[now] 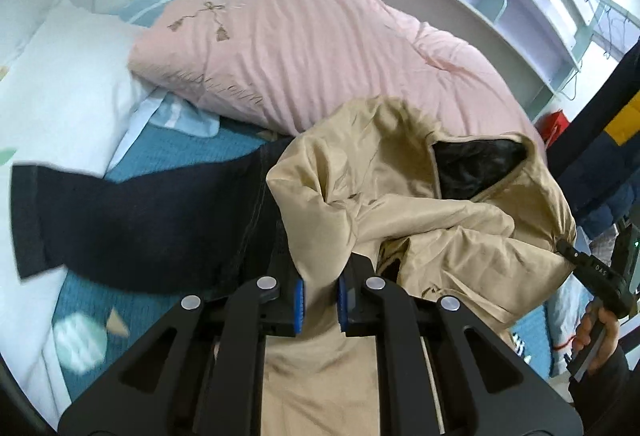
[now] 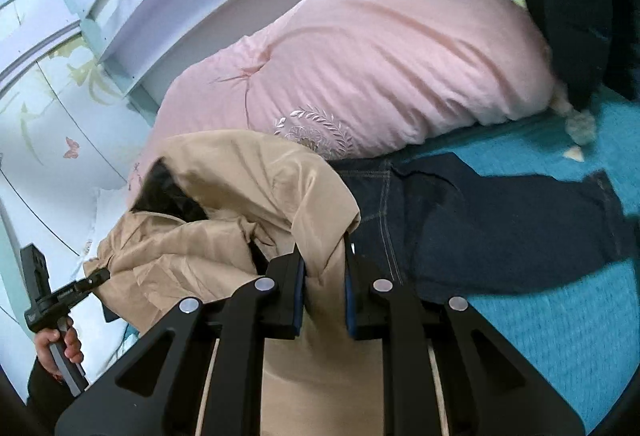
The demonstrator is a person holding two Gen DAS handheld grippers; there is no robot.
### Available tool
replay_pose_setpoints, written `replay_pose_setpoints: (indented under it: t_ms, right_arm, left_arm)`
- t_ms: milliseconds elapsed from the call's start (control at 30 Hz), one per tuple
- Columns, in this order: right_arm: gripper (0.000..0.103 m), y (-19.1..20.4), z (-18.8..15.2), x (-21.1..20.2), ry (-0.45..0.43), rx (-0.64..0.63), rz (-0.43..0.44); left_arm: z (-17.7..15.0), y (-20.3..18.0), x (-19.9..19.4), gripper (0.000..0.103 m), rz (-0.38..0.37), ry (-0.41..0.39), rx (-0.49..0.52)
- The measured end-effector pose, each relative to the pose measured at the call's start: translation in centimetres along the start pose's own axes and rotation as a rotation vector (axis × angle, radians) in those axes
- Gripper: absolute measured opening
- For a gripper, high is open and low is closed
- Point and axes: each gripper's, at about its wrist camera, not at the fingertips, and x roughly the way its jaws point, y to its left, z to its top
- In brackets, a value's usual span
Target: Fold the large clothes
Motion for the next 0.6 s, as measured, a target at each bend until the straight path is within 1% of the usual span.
replay_pose_setpoints:
  t_ms: [67, 200, 300, 367, 433, 500, 600]
  right_arm:
    - [0.014, -0.1, -1.3, -1.5, -0.003, 0.013, -0.002]
    - [0.014, -0.8, -3.2, -4.0, 0.009, 0.029, -0.015]
    - [0.014, -1.5, -5.1, -5.8, 0.018, 0.050, -0.022]
    - [0.014, -2.1, -6.4, -6.7, 0.029, 0.065, -0.027]
    - [0.014, -3.1, -8.1, -7.5, 0.049, 0.098, -0.027]
    - [0.014, -3.9, -9.7, -8.2, 0.076, 0.119, -0.033]
    - [0.014, -4.9, -12.1, -8.6, 0.129, 0.124, -0.072]
  left_arm:
    - [-1.4, -0.3, -1.2, 0.011, 0.007, -0.007, 0.003]
    - [-4.7, -0.3, -3.3, 0.012, 0.019, 0.004, -0.010]
    - [-8.1, -0.7, -5.0, 0.012, 0.045, 0.015, 0.017]
    - [-10.0, -0.4, -5.5, 0.012, 0.039, 0.032, 0.000]
    - [-12.2, 0.0, -6.1, 0.012, 0.061, 0.049, -0.009]
    - [-14.2, 0.7, -6.2, 0.013, 0.067, 0.075, -0.044]
    - [-17.4, 1.6, -5.7, 0.015, 0.116, 0.140, -0.059]
